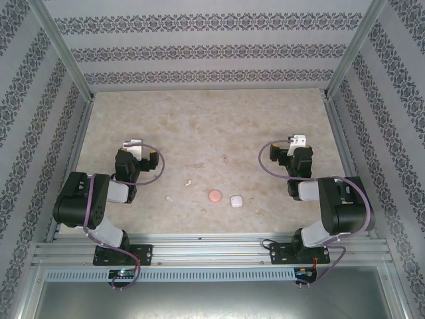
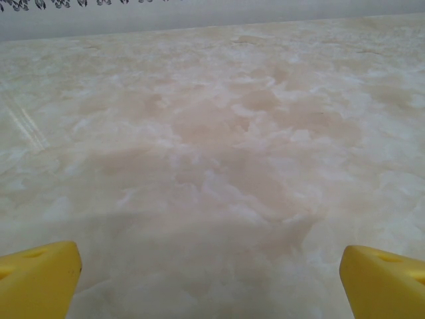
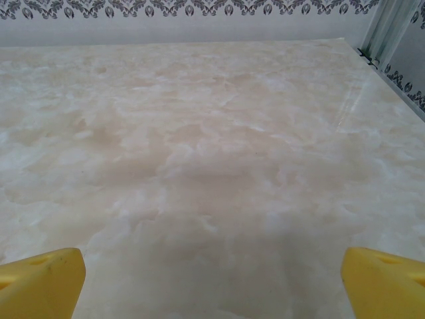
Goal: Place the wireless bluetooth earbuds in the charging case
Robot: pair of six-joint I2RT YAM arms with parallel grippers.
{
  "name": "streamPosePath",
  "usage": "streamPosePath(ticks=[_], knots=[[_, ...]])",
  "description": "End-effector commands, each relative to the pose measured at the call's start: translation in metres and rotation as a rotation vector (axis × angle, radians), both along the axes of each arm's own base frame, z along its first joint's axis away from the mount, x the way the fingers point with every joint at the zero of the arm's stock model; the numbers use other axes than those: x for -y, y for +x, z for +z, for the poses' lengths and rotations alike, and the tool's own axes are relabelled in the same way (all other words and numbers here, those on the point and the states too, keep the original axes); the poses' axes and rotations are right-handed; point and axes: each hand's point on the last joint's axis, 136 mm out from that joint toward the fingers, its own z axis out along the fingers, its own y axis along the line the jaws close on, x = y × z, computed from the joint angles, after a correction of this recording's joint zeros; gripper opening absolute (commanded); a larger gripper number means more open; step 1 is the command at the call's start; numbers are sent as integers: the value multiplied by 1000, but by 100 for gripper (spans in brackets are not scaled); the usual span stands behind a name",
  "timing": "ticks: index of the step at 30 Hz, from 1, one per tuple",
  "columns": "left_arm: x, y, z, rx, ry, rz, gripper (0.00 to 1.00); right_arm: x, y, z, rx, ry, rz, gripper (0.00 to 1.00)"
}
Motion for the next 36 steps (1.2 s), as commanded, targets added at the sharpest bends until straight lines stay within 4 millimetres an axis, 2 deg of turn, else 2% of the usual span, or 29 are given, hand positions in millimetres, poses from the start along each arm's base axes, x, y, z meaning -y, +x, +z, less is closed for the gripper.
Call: streamPosePath(ticks=[1,9,23,27,32,34,36], knots=[[-6,4,8,16,12,13,100,-2,5,12,33,-12,8,98],[-6,5,9,17,11,16,100,-2,5,12,33,-13,8,98],[-18,7,9,2,-21,70,100,-3,5,15,41,-16,16,98],[-23,0,23,47,-24,95,100,-14,2,33,33,-41,53,98],[-10,0,49,19,-20,17,99,-19,-8,46,-209,58,-5,98],[-8,2,63,-1,-50,15,99,-30,-17,50,-313,92,-22,98],[4,4,75,-26,-102,-34,96,-46,-28,52,-398,102,-5,98]])
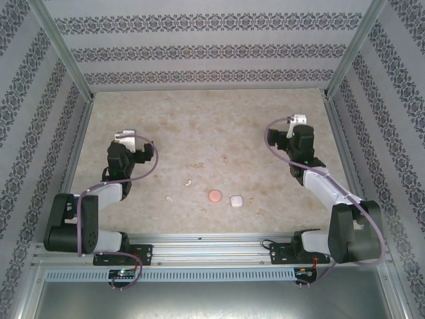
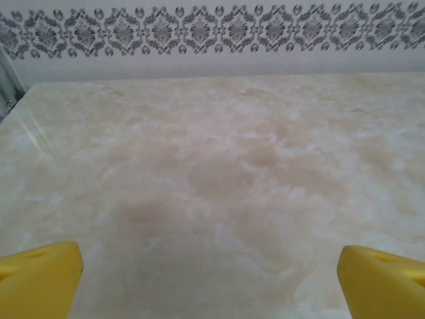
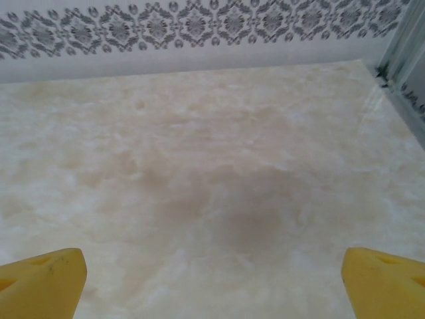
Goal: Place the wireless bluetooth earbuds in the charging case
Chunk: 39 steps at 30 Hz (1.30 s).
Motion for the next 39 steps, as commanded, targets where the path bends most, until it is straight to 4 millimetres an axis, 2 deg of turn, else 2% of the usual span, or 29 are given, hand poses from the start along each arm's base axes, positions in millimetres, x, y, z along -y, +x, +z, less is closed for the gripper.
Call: streamPosePath(ticks=[1,5,9,10,13,14,19,22,26,30,39], knots=[[17,0,11,-98,-101,-79,94,-22,-47,-34,-324,22,-13,98],[52,-1,9,-223,-212,-185,86,-68,-82,-36,-466,17,64,96],[102,-17,-9,-331,-236,-313,84,-112,-117,-62,-621,80,166,83],[115,-23,-14,-354,-229,-350,84,-119,-126,-69,-667,83,178,81],[140,-39,-27,-442,-224,-414,84,-127,-152,-83,-787,52,177,79],[145,-42,-31,-467,-221,-436,83,-129,-160,-86,-813,47,174,79],[169,-62,-45,-488,-127,-553,93,-149,-191,-96,-888,106,179,80],[181,-68,-43,-447,-84,-614,100,-159,-202,-104,-921,111,200,81],[201,-80,-25,-281,-31,-749,100,-165,-207,-114,-961,96,214,79],[217,-94,-15,-242,-2,-882,98,-164,-210,-120,-992,82,193,78],[236,-111,-3,-155,19,-1028,97,-172,-216,-137,-1030,30,200,77]])
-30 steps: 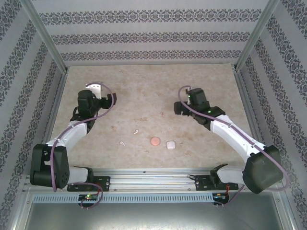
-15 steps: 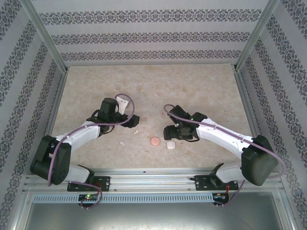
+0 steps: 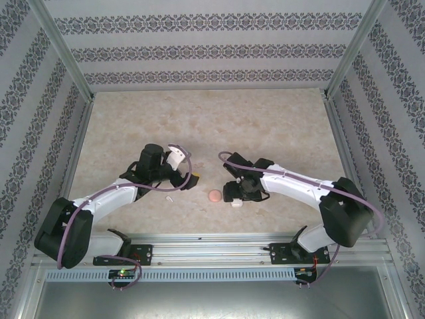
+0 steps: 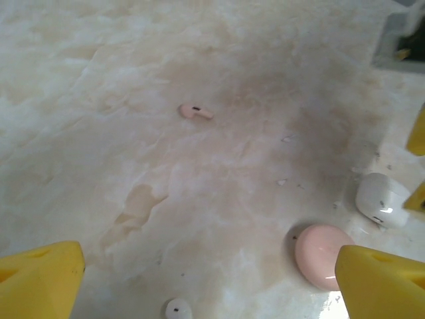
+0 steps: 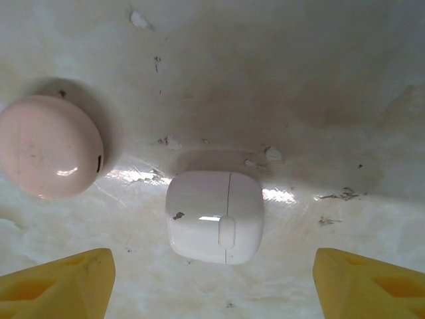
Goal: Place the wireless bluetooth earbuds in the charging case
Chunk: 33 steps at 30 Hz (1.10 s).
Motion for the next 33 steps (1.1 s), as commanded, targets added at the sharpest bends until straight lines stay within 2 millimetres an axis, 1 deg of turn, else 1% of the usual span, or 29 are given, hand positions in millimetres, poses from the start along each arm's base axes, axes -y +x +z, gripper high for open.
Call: streamPosePath(ticks=[1,4,6,8,11,15,18,23,28,33], knots=[[18,-13,18,106,-31,-130,96,-2,-6,-11,-38,-23,-1,76],[21,-20,16,124,-4,-167,96,-4,-7,-21,-61,-26,-2,76],[23,-25,12,131,15,-188,95,-3,-8,-23,-69,-37,-2,77],[27,-32,10,138,23,-222,95,-2,-6,-18,-57,-37,-3,78],[37,-43,6,122,54,-284,94,0,-2,-6,-10,-20,-13,80],[54,-59,-5,91,138,-380,93,10,0,3,9,22,-61,81],[70,-72,-14,80,193,-459,92,23,1,8,9,75,-122,80],[99,-87,-30,33,267,-567,91,53,3,16,23,192,-290,80],[118,-91,-46,-63,319,-621,88,81,-1,14,26,278,-431,78],[134,-97,-64,-95,413,-705,88,98,-6,12,22,308,-488,77]])
